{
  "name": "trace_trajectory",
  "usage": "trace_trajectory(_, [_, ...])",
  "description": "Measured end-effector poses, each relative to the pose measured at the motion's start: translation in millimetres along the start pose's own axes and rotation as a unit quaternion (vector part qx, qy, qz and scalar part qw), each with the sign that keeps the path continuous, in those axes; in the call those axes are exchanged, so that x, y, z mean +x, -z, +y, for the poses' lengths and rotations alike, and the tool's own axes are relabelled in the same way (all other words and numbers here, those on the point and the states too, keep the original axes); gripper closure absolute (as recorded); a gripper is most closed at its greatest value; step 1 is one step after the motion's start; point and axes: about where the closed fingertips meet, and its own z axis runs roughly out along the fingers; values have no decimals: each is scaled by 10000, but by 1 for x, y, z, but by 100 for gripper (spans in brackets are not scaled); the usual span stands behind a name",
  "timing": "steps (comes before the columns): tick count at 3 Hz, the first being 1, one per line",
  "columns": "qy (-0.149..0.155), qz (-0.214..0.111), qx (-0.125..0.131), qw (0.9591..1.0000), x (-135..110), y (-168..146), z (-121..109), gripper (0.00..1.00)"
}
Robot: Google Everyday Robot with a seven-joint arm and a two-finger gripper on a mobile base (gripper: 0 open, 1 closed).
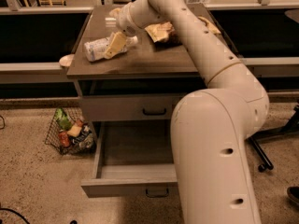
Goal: Place blue plastic bottle into middle drawer
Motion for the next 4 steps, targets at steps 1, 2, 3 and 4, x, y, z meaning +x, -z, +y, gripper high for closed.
trace_trajectory(1, [-180,-6,-76,9998,6,-13,1,0])
trace_trajectory(2, [-388,-28,-186,9991,13,-24,5,0])
trace_trajectory(3, [-577,-6,-306,9979,22,-33,11,0])
trace_trajectory(4, [-766,62,-333,9965,30,-34,14,0])
